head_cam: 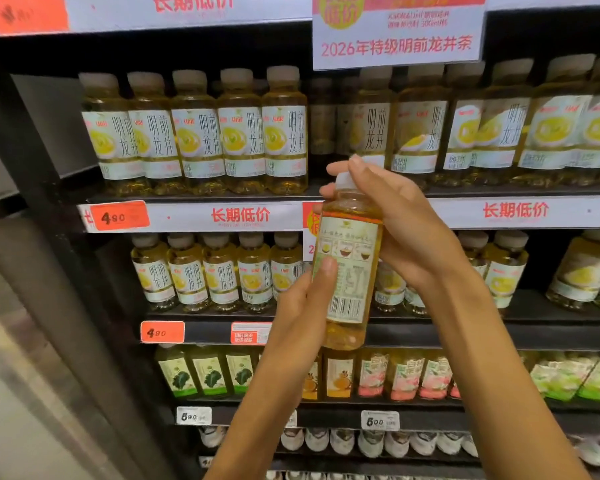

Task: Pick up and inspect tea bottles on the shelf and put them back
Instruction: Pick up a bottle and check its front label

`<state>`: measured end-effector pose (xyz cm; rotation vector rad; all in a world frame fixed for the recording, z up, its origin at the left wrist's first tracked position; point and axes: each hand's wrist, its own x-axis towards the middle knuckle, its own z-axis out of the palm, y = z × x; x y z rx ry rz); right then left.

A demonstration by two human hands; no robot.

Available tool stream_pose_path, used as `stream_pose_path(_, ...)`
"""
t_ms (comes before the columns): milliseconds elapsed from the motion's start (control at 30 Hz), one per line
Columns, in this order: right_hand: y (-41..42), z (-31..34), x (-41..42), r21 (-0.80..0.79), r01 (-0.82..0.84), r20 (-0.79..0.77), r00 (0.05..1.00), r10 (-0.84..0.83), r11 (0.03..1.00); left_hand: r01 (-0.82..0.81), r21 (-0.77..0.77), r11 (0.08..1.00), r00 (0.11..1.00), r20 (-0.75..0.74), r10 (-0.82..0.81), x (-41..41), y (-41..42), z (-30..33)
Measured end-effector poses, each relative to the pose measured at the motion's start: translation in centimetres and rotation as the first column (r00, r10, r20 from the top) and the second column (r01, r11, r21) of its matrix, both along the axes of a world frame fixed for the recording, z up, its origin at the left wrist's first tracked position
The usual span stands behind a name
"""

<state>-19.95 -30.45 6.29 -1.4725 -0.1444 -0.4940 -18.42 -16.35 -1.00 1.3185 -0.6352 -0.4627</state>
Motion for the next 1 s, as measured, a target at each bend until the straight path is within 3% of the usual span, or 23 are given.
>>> stream_pose_path(100,0.0,0.2,0.5,0.081,-0.089,0.013,0.996,0.088,0.993,0.107,-0.156,0.982,0.973,-0.186,-0.136,0.6,-0.2,0.0)
stream_pose_path(233,0.7,-0.3,1.5,0.342,-0.315,0.097,0.949,0.300,0.885,0.383,-0.411,0.827,0.730,-0.414,-0.544,0.8,-0.1,-0.1)
stream_pose_path(333,0.9,-0.5,2.2,0.386,-0.352,0.123,0.936,0.331,0.853,0.441,-0.484,0.756,0.624,-0.441,-0.646,1.2,-0.2,-0.7)
stream_pose_path(367,0.9,-0.4,2.2,0.364,-0.329,0.113,0.944,0.309,0.871,0.448,-0.454,0.770,0.643,-0.435,-0.631,1.4,-0.2,-0.8)
stream_pose_path(500,0.4,0.3,1.9,0.146,-0.101,0.063,0.994,0.093,0.984,0.257,-0.155,0.954,0.924,-0.251,-0.289,2.8,0.1,-1.4)
stream_pose_path(600,0.5,0.6,1.7,-0.009,0.074,0.047,0.996,-0.074,0.997,0.187,-0.139,0.972,0.971,-0.124,-0.205,3.1,0.6,-0.8)
stream_pose_path(667,0.6,0.5,1.6,-0.064,0.115,0.022,0.993,-0.114,0.991,0.164,-0.110,0.980,0.977,-0.118,-0.177,2.8,0.5,-0.6)
stream_pose_path(767,0.8,0.5,1.5,-0.059,0.072,0.001,0.997,-0.072,0.996,0.221,-0.232,0.947,0.928,-0.249,-0.278,2.3,0.2,-0.4)
stream_pose_path(867,1.0,0.3,1.6,0.193,-0.111,0.027,0.994,0.108,0.975,0.372,-0.442,0.816,0.742,-0.386,-0.548,1.7,0.3,0.3)
stream_pose_path(1000,0.8,-0.3,2.0,0.347,-0.203,0.002,0.977,0.215,0.916,0.393,-0.559,0.730,0.641,-0.403,-0.654,1.4,0.6,0.4)
